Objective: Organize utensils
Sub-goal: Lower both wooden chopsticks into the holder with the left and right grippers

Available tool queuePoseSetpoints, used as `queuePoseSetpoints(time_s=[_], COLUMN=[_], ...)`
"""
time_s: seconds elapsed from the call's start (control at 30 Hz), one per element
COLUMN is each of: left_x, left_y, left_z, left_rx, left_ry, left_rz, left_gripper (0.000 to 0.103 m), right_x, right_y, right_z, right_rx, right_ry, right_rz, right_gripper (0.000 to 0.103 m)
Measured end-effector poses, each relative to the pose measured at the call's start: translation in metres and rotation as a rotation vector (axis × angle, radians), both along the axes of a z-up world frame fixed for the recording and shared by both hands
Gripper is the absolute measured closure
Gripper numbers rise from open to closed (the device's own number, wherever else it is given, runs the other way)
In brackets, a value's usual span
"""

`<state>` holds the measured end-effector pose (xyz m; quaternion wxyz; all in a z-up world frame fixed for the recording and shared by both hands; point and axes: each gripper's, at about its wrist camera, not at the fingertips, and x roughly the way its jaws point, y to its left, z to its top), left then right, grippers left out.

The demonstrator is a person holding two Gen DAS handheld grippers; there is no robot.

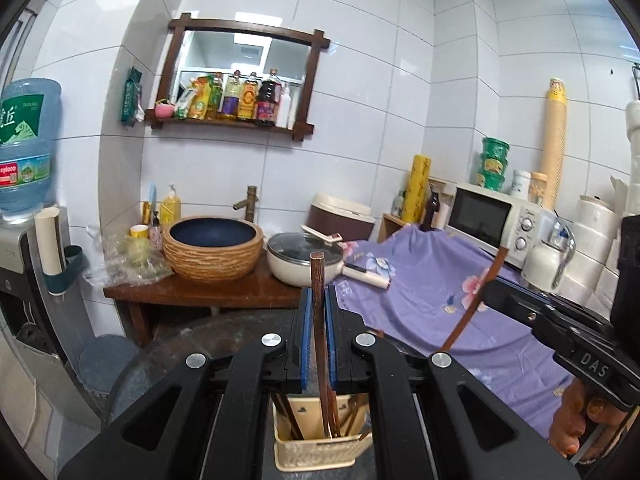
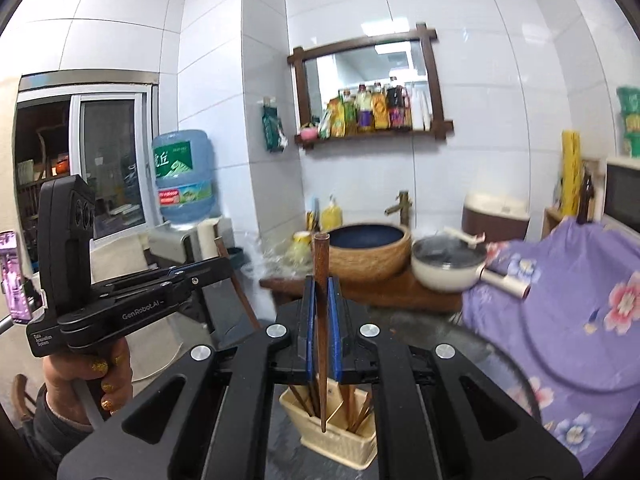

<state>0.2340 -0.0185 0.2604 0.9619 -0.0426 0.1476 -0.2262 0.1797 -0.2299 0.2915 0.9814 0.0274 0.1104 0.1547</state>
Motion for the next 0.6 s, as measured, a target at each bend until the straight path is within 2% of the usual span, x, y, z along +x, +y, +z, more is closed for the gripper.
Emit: queuePoseSetpoints(time_s=[0.07,0.13,0.23,0.6], left_x=[0.007,0.016,0.026,0.050], left_y=[0.000,-0.004,-0.012,-0.034], left_z=[0.002,-0.002,-0.016,-0.099], left_rx=[-0.005,-0.002,0.011,0.077], left_ry=[-0.004,0.005,0.029,0.167], left_rz=[0.019,0.029,0.040,0.033], left_gripper=[0.097,0.097,0.097,0.097], right_x=[0.007,0.017,0.027,0.056], right_y=[0.002,0.001,-0.001,-0.007], right_z=[0.001,-0.004,-0.022,-0.108], right_rx=[-0.018,-0.007,0.002,0.032], right_ry=[-0.011,0.019,0.036,0.163], right_rz=[-0.027,-0.034,-0.059,-0.092], right_gripper=[0.096,0.096,0.096,0.096])
